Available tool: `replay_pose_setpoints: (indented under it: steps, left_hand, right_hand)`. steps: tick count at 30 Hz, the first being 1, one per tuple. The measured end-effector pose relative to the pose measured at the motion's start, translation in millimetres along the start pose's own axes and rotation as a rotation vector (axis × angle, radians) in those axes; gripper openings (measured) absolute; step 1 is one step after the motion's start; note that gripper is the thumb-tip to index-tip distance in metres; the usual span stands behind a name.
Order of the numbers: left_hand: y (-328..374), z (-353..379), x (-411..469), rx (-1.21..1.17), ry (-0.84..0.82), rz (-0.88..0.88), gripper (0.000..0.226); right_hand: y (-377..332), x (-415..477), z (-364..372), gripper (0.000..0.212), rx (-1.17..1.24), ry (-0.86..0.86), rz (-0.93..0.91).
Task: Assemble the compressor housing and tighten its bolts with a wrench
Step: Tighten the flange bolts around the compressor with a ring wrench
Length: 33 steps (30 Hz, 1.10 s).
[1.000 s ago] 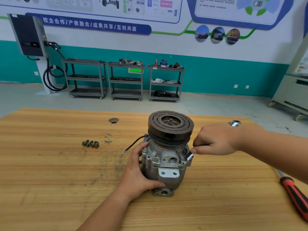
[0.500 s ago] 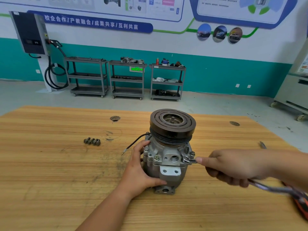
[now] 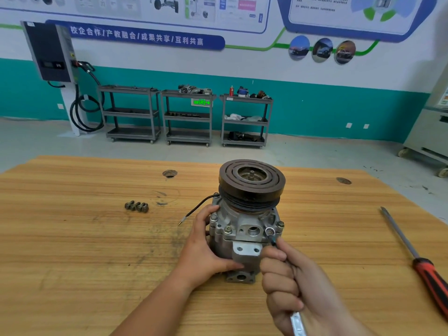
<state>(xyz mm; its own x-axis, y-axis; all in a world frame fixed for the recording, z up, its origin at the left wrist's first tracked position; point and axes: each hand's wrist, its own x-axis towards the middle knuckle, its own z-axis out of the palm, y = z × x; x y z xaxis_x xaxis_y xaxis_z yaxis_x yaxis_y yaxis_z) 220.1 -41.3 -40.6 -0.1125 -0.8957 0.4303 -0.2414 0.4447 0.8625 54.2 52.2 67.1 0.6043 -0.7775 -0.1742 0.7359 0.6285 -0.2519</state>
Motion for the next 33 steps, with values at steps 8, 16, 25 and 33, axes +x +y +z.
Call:
replay_pose_setpoints:
  steps: [8,16,25,33]
  left_hand:
    - [3.3,4.2,-0.6,-0.051,0.048,-0.004,0.097]
    - [9.9,4.0,-1.0,-0.036,0.043,-0.027,0.079]
    - [2.5,3.2,-1.3,0.059,-0.021,-0.034,0.108]
    - [-1.3,1.4,-2.0,0.031,-0.050,-0.057,0.114]
  right_hand:
    - [38.5,29.3,9.7,0.047,0.276,0.072,-0.372]
    - [58.3,50.5,13.4,0.046,0.462,0.036,-0.543]
    - [52.1,17.3,-1.5,0.035,-0.015,0.158,-0.450]
    - [-35.1,-42.6,-20.9,0.026,-1.262,0.457,-0.415]
